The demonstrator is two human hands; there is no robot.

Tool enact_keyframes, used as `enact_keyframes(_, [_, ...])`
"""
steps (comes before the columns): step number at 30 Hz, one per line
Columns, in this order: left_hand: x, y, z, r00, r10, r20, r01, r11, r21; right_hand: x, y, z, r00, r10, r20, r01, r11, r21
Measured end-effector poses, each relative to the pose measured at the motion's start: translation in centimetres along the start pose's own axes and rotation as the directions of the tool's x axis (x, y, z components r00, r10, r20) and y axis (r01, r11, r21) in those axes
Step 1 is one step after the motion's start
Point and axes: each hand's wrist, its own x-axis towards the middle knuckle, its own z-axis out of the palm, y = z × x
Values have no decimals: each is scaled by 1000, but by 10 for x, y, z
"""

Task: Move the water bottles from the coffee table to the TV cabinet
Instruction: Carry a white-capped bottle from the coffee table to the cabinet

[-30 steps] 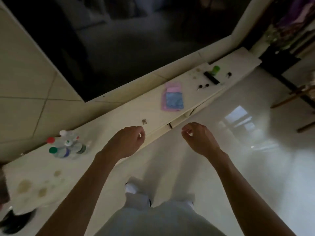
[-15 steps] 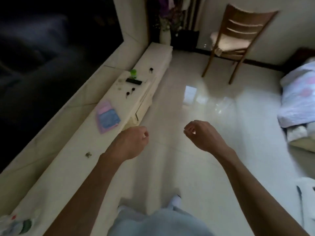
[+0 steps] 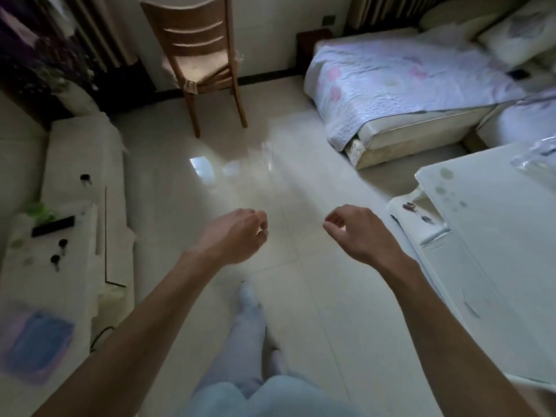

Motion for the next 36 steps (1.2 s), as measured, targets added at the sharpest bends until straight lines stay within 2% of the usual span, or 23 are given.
enact_keyframes(9, [156, 18, -21, 969, 235, 81, -237, 972, 9, 71, 63, -47, 966, 245, -79, -244, 970, 21])
enact_keyframes(19, [315, 46, -64, 899, 432, 73, -436, 899, 38, 159, 106, -112, 896, 406, -178, -403, 913, 58])
enact_keyframes(27, [414, 107, -55, 847, 502, 177, -517, 855, 45, 213, 178, -134, 872, 466, -149, -459, 885, 81])
enact_keyframes(36, [539, 208, -59, 845, 495, 201, -521, 846, 110, 278, 304, -209, 877, 469, -104, -461, 883, 91])
